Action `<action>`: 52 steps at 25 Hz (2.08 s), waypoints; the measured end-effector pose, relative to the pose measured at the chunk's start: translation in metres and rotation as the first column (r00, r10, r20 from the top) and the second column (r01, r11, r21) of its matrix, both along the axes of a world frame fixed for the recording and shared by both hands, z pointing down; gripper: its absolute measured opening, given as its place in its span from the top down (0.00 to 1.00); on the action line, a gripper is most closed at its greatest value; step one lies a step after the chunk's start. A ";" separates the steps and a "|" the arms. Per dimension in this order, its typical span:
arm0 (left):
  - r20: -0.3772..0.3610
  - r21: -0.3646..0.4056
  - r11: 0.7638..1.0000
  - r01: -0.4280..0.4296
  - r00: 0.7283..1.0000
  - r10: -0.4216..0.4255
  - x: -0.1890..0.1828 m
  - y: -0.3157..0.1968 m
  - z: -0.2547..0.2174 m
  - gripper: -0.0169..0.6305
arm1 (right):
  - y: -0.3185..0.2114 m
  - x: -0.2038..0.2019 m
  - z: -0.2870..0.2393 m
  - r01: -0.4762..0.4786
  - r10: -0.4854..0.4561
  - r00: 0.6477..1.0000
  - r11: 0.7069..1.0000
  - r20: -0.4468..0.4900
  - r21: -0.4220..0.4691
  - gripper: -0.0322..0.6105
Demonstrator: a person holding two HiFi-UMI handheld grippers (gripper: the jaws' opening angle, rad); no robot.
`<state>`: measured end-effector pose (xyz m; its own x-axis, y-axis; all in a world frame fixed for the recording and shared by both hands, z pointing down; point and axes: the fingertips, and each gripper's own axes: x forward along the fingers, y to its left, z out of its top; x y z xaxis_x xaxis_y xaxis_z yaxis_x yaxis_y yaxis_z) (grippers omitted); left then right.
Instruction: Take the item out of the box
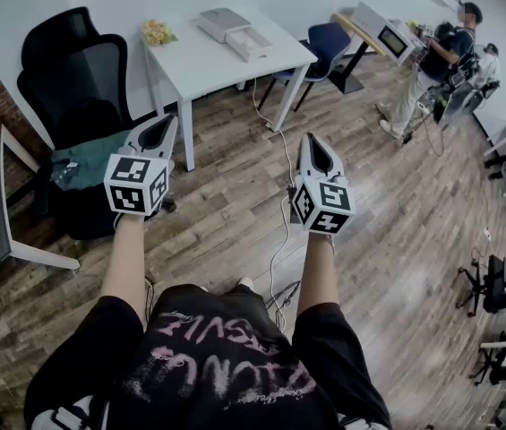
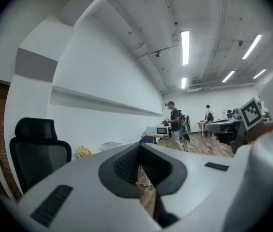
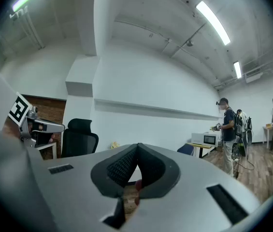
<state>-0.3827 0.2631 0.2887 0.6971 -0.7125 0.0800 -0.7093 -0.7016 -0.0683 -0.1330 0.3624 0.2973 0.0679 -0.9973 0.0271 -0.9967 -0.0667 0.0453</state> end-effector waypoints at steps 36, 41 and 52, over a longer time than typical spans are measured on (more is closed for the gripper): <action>-0.021 -0.025 0.995 -0.100 0.995 0.099 0.025 -0.026 0.012 0.97 | -0.038 0.007 0.029 0.009 -0.009 1.000 0.999 -0.003 -0.040 0.94; -0.009 -0.022 0.996 -0.082 0.997 0.081 0.039 -0.052 0.017 0.97 | -0.064 0.027 0.037 0.009 -0.009 1.000 0.999 0.018 -0.033 0.94; 0.017 -0.025 0.997 -0.074 0.997 0.074 0.098 -0.119 0.033 0.97 | -0.136 0.088 0.058 0.003 -0.002 1.000 0.999 0.025 -0.033 0.94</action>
